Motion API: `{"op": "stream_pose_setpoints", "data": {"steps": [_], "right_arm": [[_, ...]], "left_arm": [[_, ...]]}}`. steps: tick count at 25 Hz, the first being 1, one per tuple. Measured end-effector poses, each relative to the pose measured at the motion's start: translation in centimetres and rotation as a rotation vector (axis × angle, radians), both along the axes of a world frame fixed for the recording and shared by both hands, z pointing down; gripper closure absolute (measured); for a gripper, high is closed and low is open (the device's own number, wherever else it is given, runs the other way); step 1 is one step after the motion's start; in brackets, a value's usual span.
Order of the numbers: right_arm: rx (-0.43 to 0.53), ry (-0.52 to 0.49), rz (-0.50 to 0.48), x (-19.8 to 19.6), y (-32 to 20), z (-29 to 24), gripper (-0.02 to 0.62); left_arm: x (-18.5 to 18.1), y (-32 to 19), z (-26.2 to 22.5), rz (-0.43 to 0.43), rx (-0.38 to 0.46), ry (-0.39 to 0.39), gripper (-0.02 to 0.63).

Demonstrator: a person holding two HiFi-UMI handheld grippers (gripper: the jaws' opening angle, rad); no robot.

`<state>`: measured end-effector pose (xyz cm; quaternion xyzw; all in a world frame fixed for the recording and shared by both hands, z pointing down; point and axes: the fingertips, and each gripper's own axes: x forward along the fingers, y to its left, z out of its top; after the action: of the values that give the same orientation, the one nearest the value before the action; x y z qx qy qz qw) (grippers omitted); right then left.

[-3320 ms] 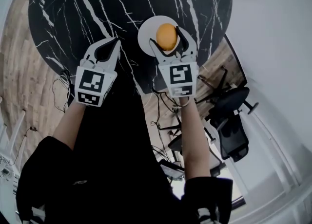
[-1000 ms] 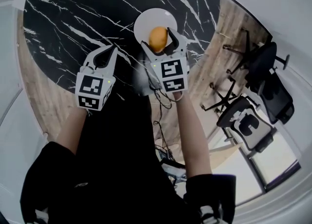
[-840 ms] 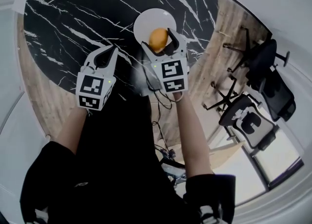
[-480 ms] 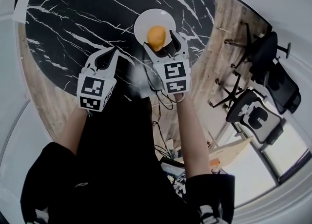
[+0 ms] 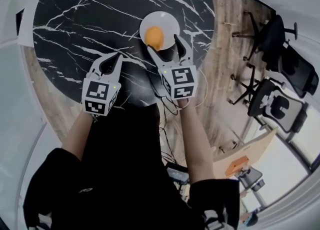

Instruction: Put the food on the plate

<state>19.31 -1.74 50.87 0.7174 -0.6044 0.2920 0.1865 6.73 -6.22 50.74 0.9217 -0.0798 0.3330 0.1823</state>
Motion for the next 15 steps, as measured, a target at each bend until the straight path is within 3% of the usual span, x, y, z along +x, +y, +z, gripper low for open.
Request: {"op": "stream_pose_setpoints", "data": {"steps": [6,11,15], "right_arm": [[0.098,-0.026,0.168,-0.2,1.7,-2.2,0.242],[0.163,-0.085,0.246,-0.9,3.7,-3.8,0.252],[0.207,-0.088,0.288,-1.1,5.4,-5.1,0.462]], "left_arm": [[-0.4,0.4,-0.5,0.064,-0.008,0.005,0.606],[0.8,1.8,-2.0,0.100,0.001,0.035,0.606],[1.7,3.0,-3.4,0.108,0.027,0.059,0.606]]}}
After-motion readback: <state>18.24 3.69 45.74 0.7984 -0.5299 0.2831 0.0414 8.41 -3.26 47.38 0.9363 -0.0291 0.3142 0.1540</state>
